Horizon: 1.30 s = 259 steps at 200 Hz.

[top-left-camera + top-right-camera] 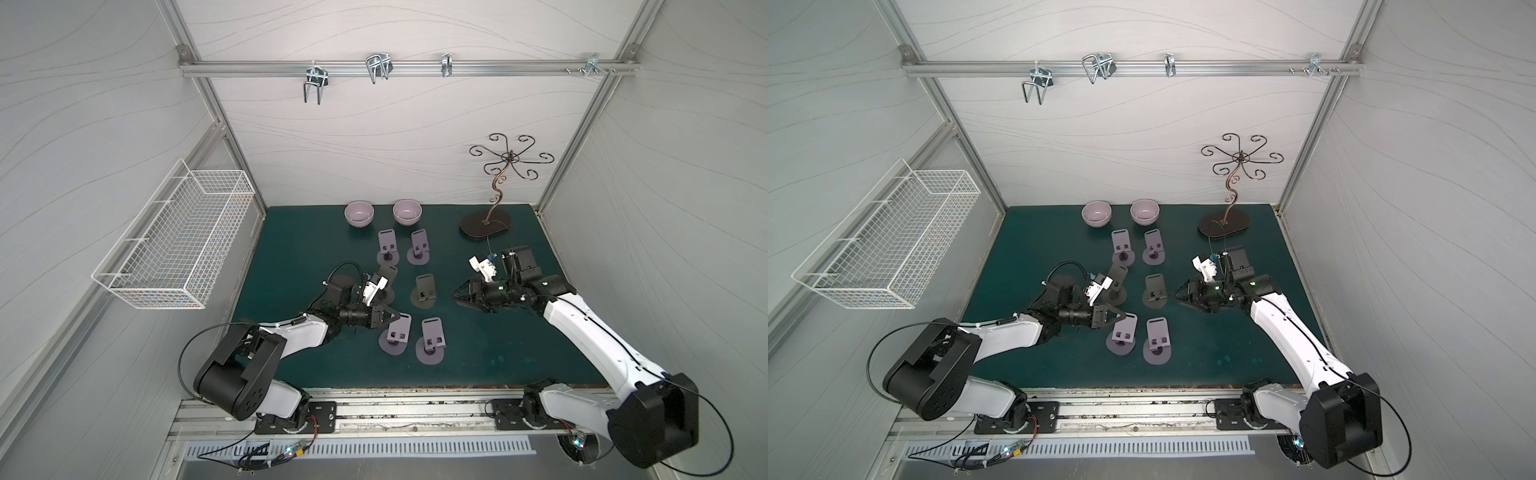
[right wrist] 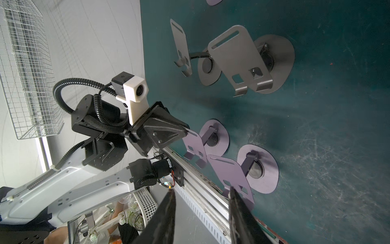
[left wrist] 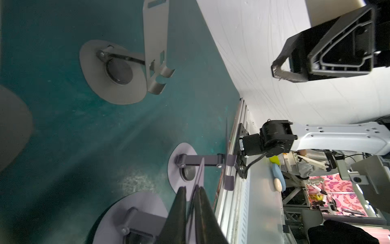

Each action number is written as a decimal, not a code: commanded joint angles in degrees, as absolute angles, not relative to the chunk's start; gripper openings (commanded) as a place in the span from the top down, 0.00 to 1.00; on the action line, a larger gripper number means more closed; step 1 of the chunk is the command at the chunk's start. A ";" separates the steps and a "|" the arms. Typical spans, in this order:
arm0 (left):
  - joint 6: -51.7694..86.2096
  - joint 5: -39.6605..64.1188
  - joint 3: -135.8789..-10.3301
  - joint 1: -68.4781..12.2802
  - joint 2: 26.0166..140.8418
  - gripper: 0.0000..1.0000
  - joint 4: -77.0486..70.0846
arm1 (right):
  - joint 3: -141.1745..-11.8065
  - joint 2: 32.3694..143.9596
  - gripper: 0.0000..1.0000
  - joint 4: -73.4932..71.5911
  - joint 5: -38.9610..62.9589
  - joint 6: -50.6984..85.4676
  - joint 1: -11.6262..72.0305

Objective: Open the phone stand
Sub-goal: Place the phone stand at the center of the board, then reset both arms

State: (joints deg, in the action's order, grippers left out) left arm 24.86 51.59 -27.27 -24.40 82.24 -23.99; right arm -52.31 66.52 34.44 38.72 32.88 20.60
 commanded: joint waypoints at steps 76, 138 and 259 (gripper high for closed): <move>28.54 40.07 -25.25 -24.43 65.66 0.57 -16.88 | -52.15 63.79 0.59 34.72 40.83 30.90 20.30; 30.30 19.91 -38.99 -24.35 56.94 0.14 14.29 | -58.65 55.70 0.58 44.07 28.14 23.68 16.42; 7.49 3.45 -34.51 -1.06 67.41 0.03 -0.01 | -34.24 37.09 0.01 14.64 -20.03 9.63 24.57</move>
State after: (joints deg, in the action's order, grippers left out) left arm 15.44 8.36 -41.50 -2.52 69.01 15.35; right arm -38.26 39.48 28.16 -9.89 14.94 24.67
